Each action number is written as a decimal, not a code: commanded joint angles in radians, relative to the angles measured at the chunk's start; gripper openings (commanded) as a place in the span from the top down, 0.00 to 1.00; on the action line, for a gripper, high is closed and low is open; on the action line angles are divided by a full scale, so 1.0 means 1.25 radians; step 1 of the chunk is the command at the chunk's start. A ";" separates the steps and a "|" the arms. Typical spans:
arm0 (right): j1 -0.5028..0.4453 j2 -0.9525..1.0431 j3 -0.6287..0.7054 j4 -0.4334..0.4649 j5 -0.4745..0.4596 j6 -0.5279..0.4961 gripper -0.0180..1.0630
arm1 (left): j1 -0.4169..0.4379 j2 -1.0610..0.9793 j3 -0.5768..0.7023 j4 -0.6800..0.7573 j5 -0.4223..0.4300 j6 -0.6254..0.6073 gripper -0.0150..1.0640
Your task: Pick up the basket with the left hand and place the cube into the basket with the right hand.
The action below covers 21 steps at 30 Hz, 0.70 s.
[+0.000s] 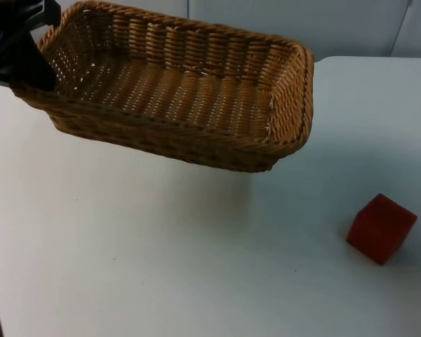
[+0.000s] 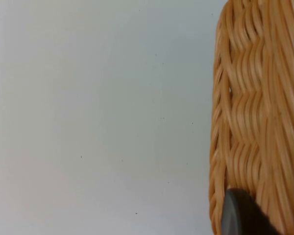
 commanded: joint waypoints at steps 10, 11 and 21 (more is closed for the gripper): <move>0.284 0.192 -0.007 -0.067 0.084 -0.060 0.01 | 0.001 -0.012 0.000 -0.033 -0.007 -0.002 0.99; 0.284 0.192 -0.007 -0.067 0.084 -0.060 0.01 | 0.001 -0.012 0.000 -0.033 -0.007 -0.002 0.99; 0.284 0.212 -0.007 -0.114 -0.012 -0.060 0.01 | 0.001 -0.012 0.000 -0.033 -0.007 -0.002 0.99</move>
